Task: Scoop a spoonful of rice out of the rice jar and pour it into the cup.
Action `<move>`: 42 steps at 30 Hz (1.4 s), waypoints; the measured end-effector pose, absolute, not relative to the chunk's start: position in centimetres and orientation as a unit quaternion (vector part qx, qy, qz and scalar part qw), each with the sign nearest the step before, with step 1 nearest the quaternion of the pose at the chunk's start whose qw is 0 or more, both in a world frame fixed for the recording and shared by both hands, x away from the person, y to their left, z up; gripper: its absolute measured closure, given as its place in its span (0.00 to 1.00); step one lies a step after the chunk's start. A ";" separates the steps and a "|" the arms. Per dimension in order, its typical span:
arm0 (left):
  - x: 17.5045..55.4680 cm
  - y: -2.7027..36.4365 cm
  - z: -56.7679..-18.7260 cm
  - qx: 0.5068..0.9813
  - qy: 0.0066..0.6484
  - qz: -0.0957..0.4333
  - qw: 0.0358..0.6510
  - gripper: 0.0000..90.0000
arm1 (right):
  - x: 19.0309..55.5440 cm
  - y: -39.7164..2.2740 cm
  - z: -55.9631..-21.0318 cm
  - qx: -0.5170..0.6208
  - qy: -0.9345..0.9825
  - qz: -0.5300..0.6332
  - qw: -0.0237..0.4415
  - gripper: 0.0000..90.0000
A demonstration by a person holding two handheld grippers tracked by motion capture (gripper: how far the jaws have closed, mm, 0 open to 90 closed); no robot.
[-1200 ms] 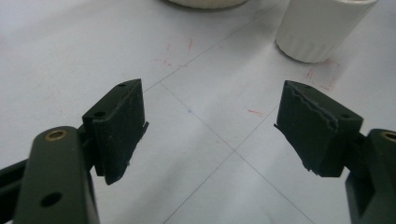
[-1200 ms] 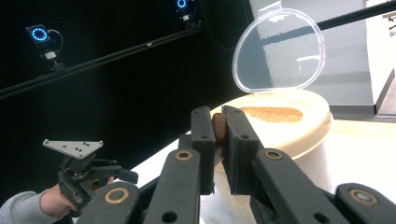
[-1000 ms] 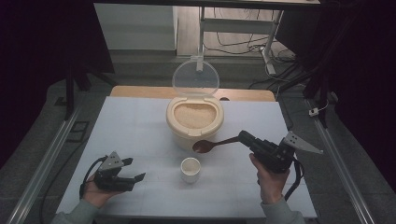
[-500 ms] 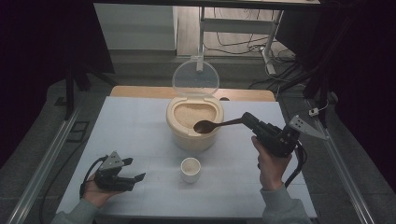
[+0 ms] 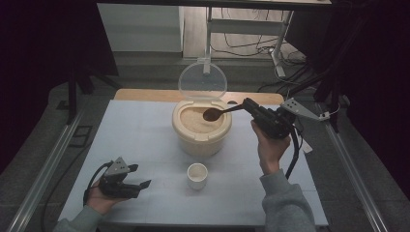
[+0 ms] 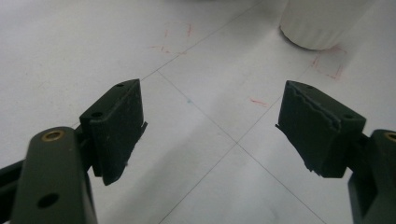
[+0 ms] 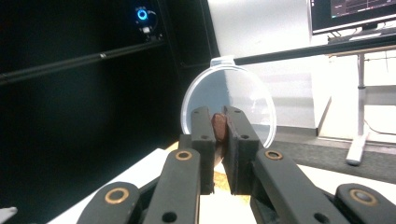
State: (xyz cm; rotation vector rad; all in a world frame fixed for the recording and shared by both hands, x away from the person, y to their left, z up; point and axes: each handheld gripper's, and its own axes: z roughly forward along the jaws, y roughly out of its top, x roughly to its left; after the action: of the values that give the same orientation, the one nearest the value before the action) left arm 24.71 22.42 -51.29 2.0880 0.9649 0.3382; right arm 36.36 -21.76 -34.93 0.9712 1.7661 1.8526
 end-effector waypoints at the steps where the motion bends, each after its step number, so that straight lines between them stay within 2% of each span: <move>1: 24.7 22.4 -51.3 0.824 0.381 0.133 0.397 0.25 | 36.4 -21.8 -34.9 0.348 0.632 0.663 0.201 0.92; 5: 24.7 22.4 -51.3 0.825 0.381 0.132 0.396 0.25 | 37.0 -21.0 -35.1 0.351 0.647 0.635 0.233 0.92; 12: 24.8 22.4 -51.4 0.827 0.380 0.130 0.394 0.25 | 37.6 -20.5 -35.6 0.359 0.656 0.618 0.241 0.92; 19: 24.8 22.4 -51.4 0.827 0.380 0.130 0.394 0.25 | 38.0 -19.8 -36.0 0.358 0.677 0.584 0.269 0.92; 25: 24.8 22.3 -51.4 0.828 0.379 0.130 0.393 0.25 | 38.4 -19.3 -36.9 0.374 0.687 0.574 0.242 0.92; 27: 24.8 22.3 -51.4 0.828 0.379 0.130 0.393 0.25 | 38.8 -19.3 -37.6 0.393 0.686 0.575 0.211 0.92; 33: 24.8 22.3 -51.4 0.827 0.379 0.131 0.394 0.25 | 39.5 -20.3 -38.7 0.438 0.662 0.588 0.156 0.92; 42: 24.8 22.3 -51.5 0.827 0.380 0.131 0.393 0.25 | 39.9 -21.0 -39.4 0.468 0.639 0.599 0.114 0.92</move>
State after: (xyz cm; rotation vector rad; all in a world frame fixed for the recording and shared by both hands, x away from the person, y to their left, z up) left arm 24.81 22.27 -51.49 2.0996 0.9640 0.3328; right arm 39.90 -20.97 -39.36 1.3737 1.8735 1.7576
